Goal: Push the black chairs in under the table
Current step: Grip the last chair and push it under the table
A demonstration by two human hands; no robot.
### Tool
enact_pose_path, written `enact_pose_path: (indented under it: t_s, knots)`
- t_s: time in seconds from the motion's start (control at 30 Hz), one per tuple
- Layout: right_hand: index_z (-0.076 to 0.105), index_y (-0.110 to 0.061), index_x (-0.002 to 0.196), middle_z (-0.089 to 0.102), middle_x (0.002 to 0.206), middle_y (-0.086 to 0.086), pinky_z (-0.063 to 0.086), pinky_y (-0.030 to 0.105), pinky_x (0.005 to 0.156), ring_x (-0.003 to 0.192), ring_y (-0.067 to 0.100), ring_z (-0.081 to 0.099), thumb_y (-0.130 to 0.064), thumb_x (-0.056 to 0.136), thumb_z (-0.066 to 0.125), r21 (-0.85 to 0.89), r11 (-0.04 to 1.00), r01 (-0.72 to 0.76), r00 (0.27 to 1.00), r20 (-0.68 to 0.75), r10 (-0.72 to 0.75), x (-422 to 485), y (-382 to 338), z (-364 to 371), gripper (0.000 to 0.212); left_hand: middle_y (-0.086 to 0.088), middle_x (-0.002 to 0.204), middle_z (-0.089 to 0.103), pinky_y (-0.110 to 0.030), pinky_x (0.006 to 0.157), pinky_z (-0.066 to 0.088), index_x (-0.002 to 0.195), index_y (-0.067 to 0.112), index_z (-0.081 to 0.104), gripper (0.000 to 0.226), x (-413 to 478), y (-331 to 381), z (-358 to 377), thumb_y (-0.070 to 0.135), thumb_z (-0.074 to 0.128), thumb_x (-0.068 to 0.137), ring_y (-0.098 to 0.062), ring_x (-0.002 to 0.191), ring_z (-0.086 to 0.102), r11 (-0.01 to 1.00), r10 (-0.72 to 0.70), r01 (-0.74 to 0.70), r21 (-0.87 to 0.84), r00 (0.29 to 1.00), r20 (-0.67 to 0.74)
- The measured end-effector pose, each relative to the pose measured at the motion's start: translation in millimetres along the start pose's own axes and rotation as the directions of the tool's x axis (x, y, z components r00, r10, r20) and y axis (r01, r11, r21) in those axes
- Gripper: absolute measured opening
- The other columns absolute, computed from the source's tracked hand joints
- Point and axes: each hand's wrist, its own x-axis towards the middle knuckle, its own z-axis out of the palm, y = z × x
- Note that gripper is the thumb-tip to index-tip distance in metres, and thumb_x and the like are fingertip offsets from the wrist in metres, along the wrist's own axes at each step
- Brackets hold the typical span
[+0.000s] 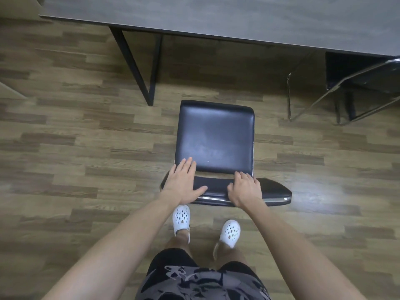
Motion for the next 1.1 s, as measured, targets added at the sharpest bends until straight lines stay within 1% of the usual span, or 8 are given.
enact_pose_path:
  t_s: [0.1, 0.2, 0.37, 0.53, 0.67, 0.73, 0.93, 1.1]
  knots:
    - [0.046, -0.012, 0.131, 0.049, 0.139, 0.006, 0.025, 0.041, 0.114, 0.134, 0.023, 0.038, -0.03, 0.087, 0.04, 0.017, 0.999, -0.04, 0.997, 0.062, 0.039, -9.3, 8.8, 2.3, 0.048, -0.004, 0.164, -0.002, -0.043, 0.12, 0.004, 0.155, 0.011, 0.009, 0.114, -12.3, 1.8, 11.0, 0.086, 0.034, 0.074, -0.02, 0.15, -0.003, 1.0, -0.008, 0.008, 0.011, 0.999, 0.036]
    - [0.041, -0.014, 0.135, 0.048, 0.138, 0.003, 0.02, 0.042, 0.116, 0.134, 0.022, 0.035, -0.027, 0.073, 0.045, 0.011, 0.999, -0.031, 0.995, 0.098, 0.029, -15.0, 14.3, 6.9, 0.064, -0.006, 0.164, -0.002, -0.044, 0.12, 0.002, 0.155, 0.01, 0.007, 0.128, -18.9, 6.9, 18.7, 0.094, 0.036, 0.063, -0.022, 0.15, -0.003, 0.999, -0.024, 0.022, 0.042, 0.998, 0.065]
    - [0.014, -0.013, 0.152, 0.023, 0.157, 0.004, 0.008, 0.044, 0.12, 0.147, 0.024, 0.014, -0.034, 0.073, 0.057, -0.133, 0.989, 0.062, 0.992, 0.116, -0.046, -20.1, 33.0, 24.1, 0.093, -0.011, 0.163, 0.006, -0.045, 0.121, 0.006, 0.154, 0.009, 0.011, 0.133, -23.2, 20.4, 26.8, 0.09, 0.053, 0.058, -0.026, 0.15, 0.003, 0.989, -0.059, 0.054, 0.137, 0.998, 0.035]
    - [0.006, -0.01, 0.153, 0.018, 0.159, 0.005, 0.013, 0.043, 0.12, 0.147, 0.025, 0.013, -0.022, 0.078, 0.067, -0.2, 0.977, 0.077, 0.997, -0.009, -0.08, -15.8, 51.4, 34.8, 0.097, -0.011, 0.162, 0.012, -0.045, 0.121, 0.008, 0.153, 0.007, 0.013, 0.126, -26.6, 27.7, 35.7, 0.077, 0.067, 0.062, -0.026, 0.15, 0.007, 0.981, -0.107, 0.112, 0.16, 0.994, -0.038]
    - [0.003, -0.007, 0.153, 0.014, 0.161, 0.01, 0.011, 0.043, 0.121, 0.149, 0.028, 0.009, -0.038, 0.08, 0.076, -0.193, 0.98, 0.05, 0.996, -0.065, -0.063, -10.3, 62.7, 41.1, 0.108, -0.007, 0.163, 0.004, -0.047, 0.12, 0.003, 0.154, 0.009, 0.006, 0.126, -25.4, 36.0, 42.4, 0.073, 0.069, 0.066, -0.023, 0.15, -0.003, 0.979, -0.165, 0.17, 0.109, 0.985, -0.058]
    - [0.001, -0.007, 0.154, 0.011, 0.162, 0.01, 0.008, 0.043, 0.12, 0.149, 0.029, 0.007, -0.041, 0.078, 0.077, -0.172, 0.984, 0.042, 0.994, -0.091, -0.058, -8.1, 62.5, 44.1, 0.112, -0.005, 0.164, 0.0, -0.047, 0.119, 0.003, 0.155, 0.011, 0.002, 0.128, -22.4, 35.4, 42.6, 0.072, 0.071, 0.066, -0.022, 0.15, -0.006, 0.979, -0.184, 0.189, 0.077, 0.98, -0.072]
    - [-0.005, -0.009, 0.154, 0.005, 0.163, 0.008, 0.009, 0.046, 0.119, 0.15, 0.029, 0.003, -0.023, 0.081, 0.076, -0.217, 0.976, -0.024, 0.991, -0.136, -0.006, -6.6, 57.5, 47.3, 0.11, -0.004, 0.164, 0.003, -0.048, 0.118, 0.01, 0.154, 0.011, 0.0, 0.134, -17.7, 37.1, 45.8, 0.065, 0.079, 0.06, -0.022, 0.15, -0.002, 0.964, -0.23, 0.24, 0.117, 0.969, -0.093]
    - [-0.007, -0.009, 0.154, 0.003, 0.163, 0.009, 0.007, 0.049, 0.119, 0.15, 0.03, 0.001, -0.013, 0.082, 0.072, -0.211, 0.977, -0.031, 0.988, -0.157, -0.003, -2.3, 48.2, 42.9, 0.107, -0.005, 0.164, 0.002, -0.048, 0.117, 0.012, 0.154, 0.01, -0.001, 0.137, -12.0, 31.9, 41.0, 0.061, 0.081, 0.057, -0.023, 0.151, -0.001, 0.95, -0.265, 0.279, 0.143, 0.958, -0.108]
